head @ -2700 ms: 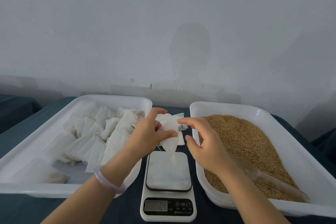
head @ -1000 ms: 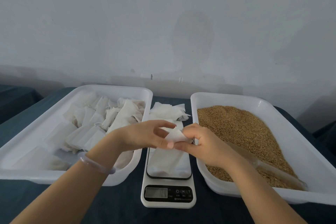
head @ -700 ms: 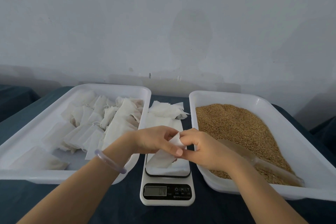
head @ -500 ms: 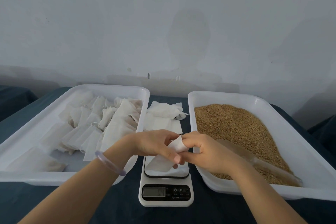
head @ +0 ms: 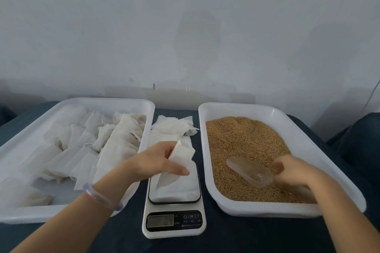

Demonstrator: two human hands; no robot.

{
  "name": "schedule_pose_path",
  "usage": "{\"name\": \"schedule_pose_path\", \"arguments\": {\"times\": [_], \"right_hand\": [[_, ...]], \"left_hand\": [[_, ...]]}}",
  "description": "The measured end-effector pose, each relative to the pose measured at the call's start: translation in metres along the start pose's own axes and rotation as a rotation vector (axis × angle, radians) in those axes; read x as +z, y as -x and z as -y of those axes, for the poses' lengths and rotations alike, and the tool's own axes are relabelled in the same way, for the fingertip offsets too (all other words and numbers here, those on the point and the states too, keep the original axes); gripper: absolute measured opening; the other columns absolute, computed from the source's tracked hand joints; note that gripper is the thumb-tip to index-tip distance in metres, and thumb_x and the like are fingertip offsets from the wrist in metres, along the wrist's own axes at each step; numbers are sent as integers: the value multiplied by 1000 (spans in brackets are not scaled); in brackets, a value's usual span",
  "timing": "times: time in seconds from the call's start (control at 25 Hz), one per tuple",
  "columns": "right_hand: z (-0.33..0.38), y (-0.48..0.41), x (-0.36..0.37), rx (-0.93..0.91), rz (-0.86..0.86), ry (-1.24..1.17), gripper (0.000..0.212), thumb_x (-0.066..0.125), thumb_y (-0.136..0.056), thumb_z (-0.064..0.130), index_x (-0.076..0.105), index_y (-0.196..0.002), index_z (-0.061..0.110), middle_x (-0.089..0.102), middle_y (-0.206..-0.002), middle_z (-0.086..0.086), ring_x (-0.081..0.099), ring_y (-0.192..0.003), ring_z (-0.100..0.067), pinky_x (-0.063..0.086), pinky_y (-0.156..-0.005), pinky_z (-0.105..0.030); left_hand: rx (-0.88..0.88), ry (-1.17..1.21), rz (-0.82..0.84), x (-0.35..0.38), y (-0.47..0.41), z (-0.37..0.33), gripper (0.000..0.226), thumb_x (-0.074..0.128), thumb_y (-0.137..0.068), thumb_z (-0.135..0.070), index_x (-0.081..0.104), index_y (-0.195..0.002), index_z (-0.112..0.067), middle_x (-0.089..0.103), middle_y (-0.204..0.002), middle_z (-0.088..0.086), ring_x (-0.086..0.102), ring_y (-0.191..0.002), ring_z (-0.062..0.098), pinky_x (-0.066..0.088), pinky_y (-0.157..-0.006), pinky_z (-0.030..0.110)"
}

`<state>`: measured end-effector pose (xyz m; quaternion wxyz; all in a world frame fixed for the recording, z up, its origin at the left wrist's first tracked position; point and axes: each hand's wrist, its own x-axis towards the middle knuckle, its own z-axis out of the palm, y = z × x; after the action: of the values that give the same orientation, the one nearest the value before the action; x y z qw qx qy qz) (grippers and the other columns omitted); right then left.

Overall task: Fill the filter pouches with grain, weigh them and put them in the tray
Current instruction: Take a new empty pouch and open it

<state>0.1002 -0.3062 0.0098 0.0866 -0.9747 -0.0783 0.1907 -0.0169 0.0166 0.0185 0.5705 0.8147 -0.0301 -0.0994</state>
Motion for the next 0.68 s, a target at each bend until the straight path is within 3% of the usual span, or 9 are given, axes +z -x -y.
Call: {"name": "schedule_pose_path", "arguments": {"times": [0.08,0.16,0.32,0.44,0.56,0.68], "right_hand": [[-12,-4,9,32,58,-19,27,76,-76,27,61,-99,25,62,-112,3,57,-96,-11,46,-88,-30],[-16,-8,13,5,19,-62,19,76,-76,27,61,-87,27,62,-100,7,56,-87,-7,46,-80,-28],[-9,-17,6,-48,-190,-69,16,65,-85,35,56,-94,26,59,-94,11,56,-80,-6,45,-71,-23],[9,-27,1,-56,-367,88,15,59,-89,39,58,-94,25,61,-85,11,58,-67,-5,50,-65,-24],[32,-42,8,-78,-387,167,13,60,-89,30,62,-98,21,62,-83,9,62,-73,-7,56,-73,-28],[52,-56,17,-137,-336,79,17,62,-88,28,62,-101,18,64,-89,6,62,-76,-8,55,-74,-27]], "left_hand": [[32,33,-23,4,-3,-3,27,79,-70,-5,59,-87,-11,66,-77,12,64,-76,23,53,-68,26],[42,61,-19,6,-6,-5,25,73,-74,3,55,-88,-8,66,-70,8,64,-69,20,51,-62,24],[8,56,-41,4,-8,-3,30,72,-76,2,52,-98,-4,68,-71,9,65,-68,22,53,-65,27],[-13,42,-56,3,-9,-2,32,73,-76,-2,53,-100,-4,68,-73,8,67,-68,22,54,-66,27],[-36,39,-82,2,-10,1,32,75,-75,-3,53,-99,-7,68,-73,5,67,-67,21,54,-64,27],[-65,4,-102,1,-12,5,35,77,-74,-7,53,-100,-9,67,-75,4,67,-68,21,54,-66,29]]}}
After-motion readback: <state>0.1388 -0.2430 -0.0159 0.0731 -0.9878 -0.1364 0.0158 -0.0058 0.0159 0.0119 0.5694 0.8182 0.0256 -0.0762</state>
